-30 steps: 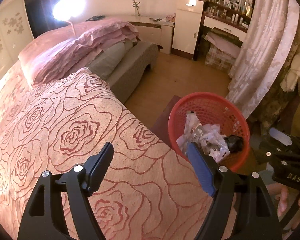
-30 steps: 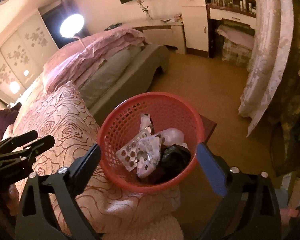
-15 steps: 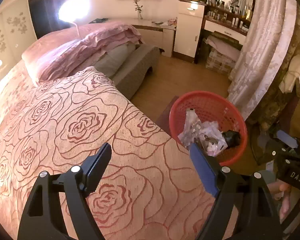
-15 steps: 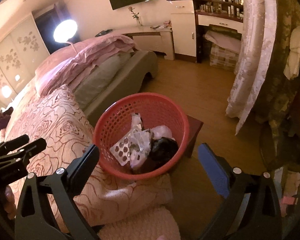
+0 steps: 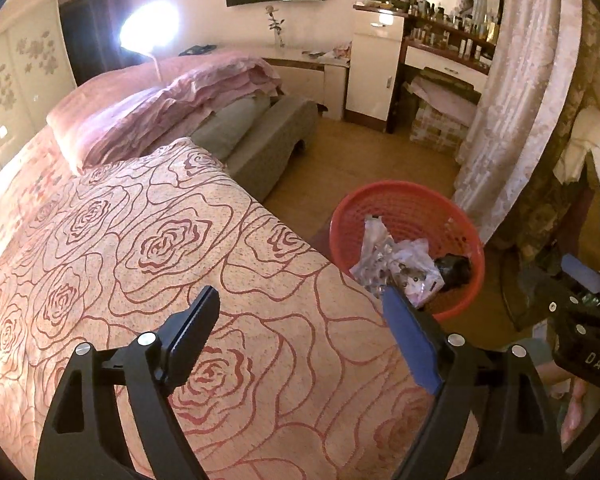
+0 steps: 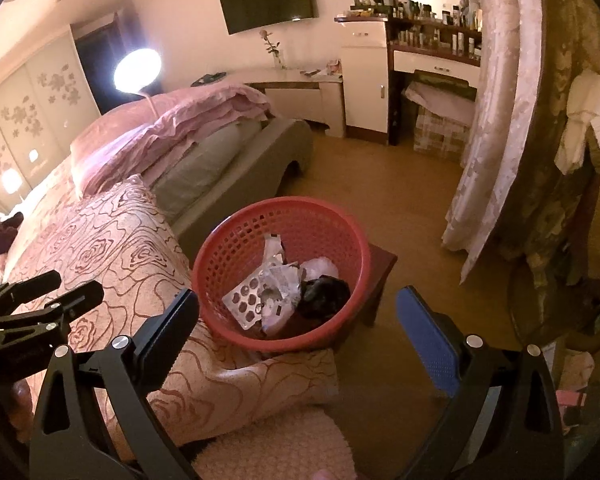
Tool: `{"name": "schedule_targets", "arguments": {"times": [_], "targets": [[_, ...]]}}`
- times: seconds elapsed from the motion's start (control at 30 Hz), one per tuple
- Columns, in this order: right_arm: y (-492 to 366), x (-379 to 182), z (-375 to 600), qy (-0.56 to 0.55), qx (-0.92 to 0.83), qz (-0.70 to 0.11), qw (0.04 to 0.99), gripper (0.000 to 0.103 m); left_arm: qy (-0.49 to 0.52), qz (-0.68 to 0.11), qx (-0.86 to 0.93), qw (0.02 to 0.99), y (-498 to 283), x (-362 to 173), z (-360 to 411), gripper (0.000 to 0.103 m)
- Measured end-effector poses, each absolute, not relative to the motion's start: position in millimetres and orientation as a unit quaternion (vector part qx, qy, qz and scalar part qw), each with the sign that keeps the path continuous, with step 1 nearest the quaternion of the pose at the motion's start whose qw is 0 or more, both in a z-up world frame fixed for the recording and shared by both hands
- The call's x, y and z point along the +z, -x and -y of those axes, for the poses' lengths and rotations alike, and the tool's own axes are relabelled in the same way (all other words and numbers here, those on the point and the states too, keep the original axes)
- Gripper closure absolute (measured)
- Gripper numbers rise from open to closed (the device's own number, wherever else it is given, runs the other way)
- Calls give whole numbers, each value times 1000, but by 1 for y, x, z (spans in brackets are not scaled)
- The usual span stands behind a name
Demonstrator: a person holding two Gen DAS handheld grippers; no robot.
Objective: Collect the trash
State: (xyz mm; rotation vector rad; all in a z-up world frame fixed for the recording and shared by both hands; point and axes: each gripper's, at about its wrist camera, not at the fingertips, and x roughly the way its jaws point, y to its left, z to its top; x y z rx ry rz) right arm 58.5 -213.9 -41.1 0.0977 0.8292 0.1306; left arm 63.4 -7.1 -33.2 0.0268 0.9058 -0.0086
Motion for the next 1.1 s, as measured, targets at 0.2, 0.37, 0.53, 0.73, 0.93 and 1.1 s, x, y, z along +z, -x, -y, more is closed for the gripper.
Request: {"name": "schedule_targets", "arguments": {"times": [0.2,0.37,0.53,0.73,0.93,1.1], "targets": [[-53,-41,213,-48,64,-398,914,7,-14,-428,-6,903,-58,-33,14,18],[-49,-40,213,-51,68,-397,914,7,-12,-426,-6,905,-53,-36,18,16],[-43,-39,215,-60,71,-393,915,7,-10,-422,-2,906,-50,-35,17,15],[-35,-38,215,-66,74,-384,918,7,-6,-408,4,913,-41,-29,14,13],[-27,-34,214,-68,78,-376,921,7,-7,-404,9,915,-33,-30,15,11],[-21,-32,212,-65,77,-367,925,7,-6,-402,14,916,-26,-31,16,11]]}}
